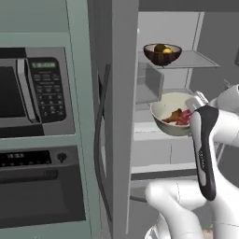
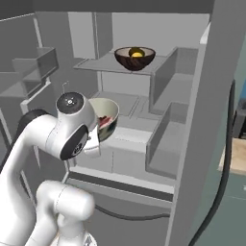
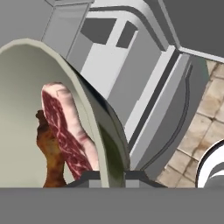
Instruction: Place the bowl with the avocado and lemon on the top shelf of the fridge. Place the bowl with the chicken drumstick and steak on the second highest shelf of the fridge.
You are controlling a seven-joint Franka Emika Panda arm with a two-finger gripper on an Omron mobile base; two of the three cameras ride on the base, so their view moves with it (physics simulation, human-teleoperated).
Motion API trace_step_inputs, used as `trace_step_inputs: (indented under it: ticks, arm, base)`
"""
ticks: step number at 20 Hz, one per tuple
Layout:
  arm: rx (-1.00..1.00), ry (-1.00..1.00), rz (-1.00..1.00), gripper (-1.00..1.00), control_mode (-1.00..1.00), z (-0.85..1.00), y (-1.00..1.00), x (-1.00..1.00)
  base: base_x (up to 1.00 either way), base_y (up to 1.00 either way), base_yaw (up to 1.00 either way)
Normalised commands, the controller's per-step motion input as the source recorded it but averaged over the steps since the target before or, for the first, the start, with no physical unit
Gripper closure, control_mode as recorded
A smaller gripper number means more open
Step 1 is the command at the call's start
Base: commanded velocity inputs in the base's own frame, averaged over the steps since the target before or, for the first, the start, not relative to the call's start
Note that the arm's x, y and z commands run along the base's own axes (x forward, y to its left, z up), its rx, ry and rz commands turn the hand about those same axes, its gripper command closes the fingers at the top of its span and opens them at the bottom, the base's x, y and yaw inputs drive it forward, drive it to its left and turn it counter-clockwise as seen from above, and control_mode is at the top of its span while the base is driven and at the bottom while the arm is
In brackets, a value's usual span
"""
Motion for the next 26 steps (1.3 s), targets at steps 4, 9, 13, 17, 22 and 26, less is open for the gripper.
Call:
trace_step_inputs:
  ticks: [4,9,13,17,22,26]
  arm:
    - [0.0,0.0,0.0,1.0,1.0,0.0,0.0,0.0]
    - [0.0,0.0,0.0,1.0,-1.0,-0.02,0.0,0.24]
    - [0.0,0.0,0.0,1.0,-1.0,-0.3,0.0,0.86]
    - [0.0,0.0,-0.03,1.0,-1.0,-0.32,0.0,0.71]
    - [0.0,0.0,-0.08,1.0,-1.0,-0.23,-0.14,0.94]
    - [0.1,0.0,-0.07,1.0,-1.0,-0.15,-0.39,0.77]
  base:
    - [0.58,-0.04,-0.04]
    - [0.3,0.0,-0.01]
    - [0.0,0.0,0.0]
    - [0.0,0.0,0.0]
    - [0.0,0.0,0.0]
    - [0.0,0.0,0.0]
